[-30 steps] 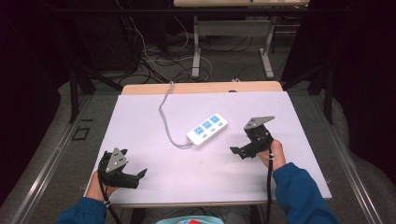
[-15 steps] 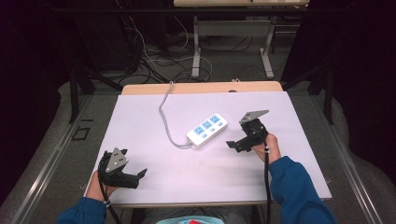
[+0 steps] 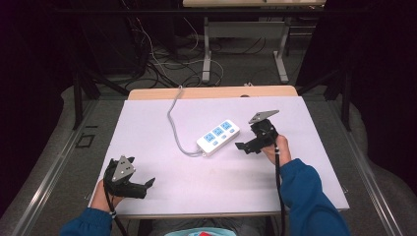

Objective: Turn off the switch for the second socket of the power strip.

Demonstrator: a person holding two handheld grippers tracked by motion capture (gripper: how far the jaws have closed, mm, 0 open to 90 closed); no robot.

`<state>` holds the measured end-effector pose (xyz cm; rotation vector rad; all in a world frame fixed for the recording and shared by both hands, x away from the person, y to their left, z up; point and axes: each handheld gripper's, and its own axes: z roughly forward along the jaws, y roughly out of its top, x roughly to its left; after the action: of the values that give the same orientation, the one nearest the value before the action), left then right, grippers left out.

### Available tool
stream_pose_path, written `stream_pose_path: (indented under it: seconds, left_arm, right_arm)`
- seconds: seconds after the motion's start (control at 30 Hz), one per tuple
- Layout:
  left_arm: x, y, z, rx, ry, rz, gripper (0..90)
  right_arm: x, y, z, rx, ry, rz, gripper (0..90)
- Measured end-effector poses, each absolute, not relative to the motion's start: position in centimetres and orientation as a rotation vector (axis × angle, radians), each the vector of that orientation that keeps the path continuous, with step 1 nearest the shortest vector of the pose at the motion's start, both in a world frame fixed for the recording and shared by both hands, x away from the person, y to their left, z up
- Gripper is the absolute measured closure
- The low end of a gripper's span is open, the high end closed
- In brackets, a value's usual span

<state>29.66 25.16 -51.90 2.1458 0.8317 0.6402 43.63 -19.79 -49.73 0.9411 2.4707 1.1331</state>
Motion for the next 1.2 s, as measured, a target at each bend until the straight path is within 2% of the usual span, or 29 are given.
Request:
stream_pose_path:
  seconds: [0.53, 1.2]
  left_arm:
    - [29.7, 25.1, -51.9, 2.15, 0.823, 0.641, 0.0]
    - [29.9, 25.0, -52.1, 2.157, 0.819, 0.631, 0.0]
  right_arm:
    - [45.9, -18.6, -50.3, 0.959, 2.46, 1.129, 0.0]
    - [46.6, -17.7, -50.2, 0.948, 2.438, 1.16, 0.0]
